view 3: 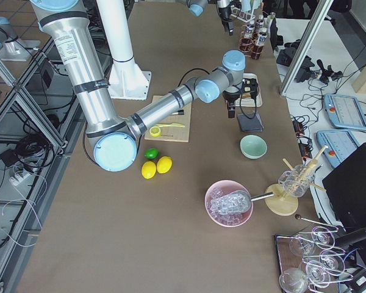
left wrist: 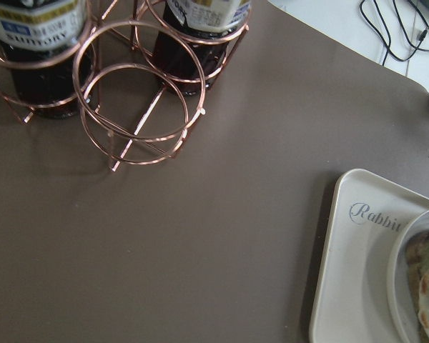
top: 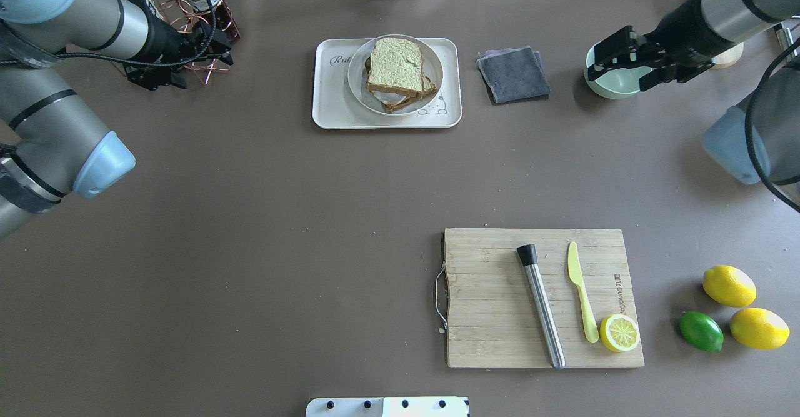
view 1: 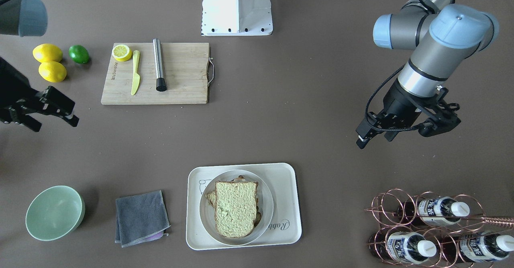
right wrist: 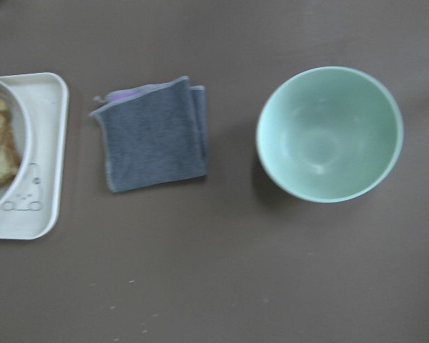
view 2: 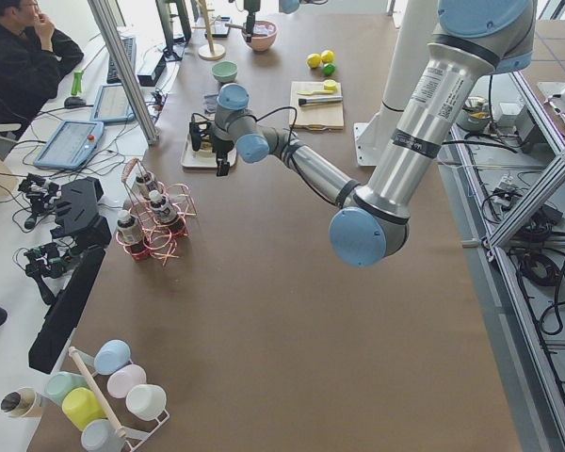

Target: Make sandwich and place on tray

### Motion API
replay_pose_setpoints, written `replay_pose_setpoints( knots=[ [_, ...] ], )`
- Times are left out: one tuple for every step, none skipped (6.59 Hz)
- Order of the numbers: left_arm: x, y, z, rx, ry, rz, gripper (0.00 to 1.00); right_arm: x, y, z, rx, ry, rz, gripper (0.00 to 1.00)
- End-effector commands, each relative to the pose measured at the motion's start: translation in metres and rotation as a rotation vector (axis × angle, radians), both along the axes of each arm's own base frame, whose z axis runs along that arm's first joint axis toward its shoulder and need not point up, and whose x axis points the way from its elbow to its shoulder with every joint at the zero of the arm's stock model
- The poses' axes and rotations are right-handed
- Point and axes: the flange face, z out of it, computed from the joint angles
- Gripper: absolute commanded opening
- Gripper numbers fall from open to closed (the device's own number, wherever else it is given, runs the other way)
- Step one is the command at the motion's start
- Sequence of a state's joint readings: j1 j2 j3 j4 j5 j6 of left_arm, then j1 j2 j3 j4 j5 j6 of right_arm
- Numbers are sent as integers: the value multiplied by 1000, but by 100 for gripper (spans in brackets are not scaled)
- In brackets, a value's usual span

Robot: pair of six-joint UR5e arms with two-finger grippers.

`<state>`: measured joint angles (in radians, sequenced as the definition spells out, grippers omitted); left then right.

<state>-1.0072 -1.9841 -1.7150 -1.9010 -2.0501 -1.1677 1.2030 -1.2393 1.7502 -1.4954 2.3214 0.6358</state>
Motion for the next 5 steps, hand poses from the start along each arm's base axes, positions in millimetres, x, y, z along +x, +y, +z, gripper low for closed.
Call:
replay_pose_setpoints(
  knots=[
    [-88, 6, 69, 149, -131, 220, 97, 118, -36, 108, -12, 148, -102, 100],
    [-130, 19, 110, 178, -132, 301, 97, 168, -41, 171, -27, 170, -145, 100],
    [-150, 34, 149, 218, -168, 371, 97, 213, -28, 226, -63, 174, -148, 100],
    [-176, 40, 169, 242, -197, 387, 97, 245, -21, 240, -61, 171, -133, 100],
    [-188, 57, 199, 219, -212, 407, 97, 263, -1, 260, -91, 159, -107, 100]
  ],
)
